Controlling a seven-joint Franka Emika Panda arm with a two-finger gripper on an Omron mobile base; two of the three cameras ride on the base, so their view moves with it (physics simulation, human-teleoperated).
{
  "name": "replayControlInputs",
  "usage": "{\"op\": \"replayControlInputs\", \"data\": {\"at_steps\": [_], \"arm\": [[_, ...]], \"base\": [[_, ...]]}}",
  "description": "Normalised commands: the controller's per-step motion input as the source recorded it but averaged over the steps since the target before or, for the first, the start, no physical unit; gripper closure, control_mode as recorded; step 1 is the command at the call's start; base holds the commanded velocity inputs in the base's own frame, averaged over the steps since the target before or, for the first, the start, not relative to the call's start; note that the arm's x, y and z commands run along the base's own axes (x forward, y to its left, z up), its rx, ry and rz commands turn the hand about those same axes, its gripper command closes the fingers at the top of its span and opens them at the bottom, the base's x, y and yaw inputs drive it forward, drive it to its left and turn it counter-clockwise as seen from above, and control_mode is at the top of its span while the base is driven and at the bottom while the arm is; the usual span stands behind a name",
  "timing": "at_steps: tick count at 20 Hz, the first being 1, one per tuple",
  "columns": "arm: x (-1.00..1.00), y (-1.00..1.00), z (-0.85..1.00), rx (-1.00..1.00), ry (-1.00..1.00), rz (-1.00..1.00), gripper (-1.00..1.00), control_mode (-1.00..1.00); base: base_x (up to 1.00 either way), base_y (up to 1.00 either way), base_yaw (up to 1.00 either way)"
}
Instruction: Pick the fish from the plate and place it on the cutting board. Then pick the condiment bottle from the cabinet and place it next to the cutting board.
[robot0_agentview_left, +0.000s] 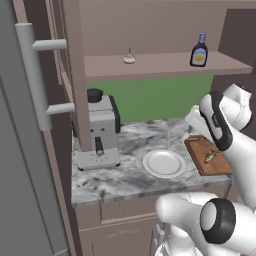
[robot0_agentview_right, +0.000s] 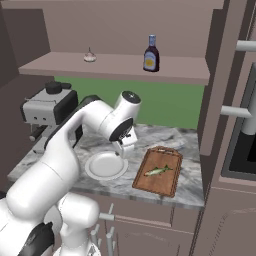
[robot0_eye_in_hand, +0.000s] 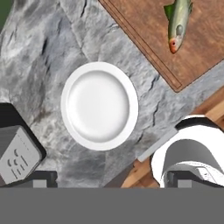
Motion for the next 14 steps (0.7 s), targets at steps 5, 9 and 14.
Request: {"op": "replayControlInputs", "data": {"at_steps": [5,9,14], "arm": [[0.00,0.04,0.11,0.09,0.08,-0.05,-1.00,-1.00],[-0.05,0.08,0.07,0.10,0.08,-0.08,-1.00,-1.00],[-0.18,0.13,0.04,0.10,0.00,-0.13,-1.00,-1.00]], "base": [[0.00,0.00,0.00],[0.00,0.00,0.00],[0.00,0.00,0.00]]}}
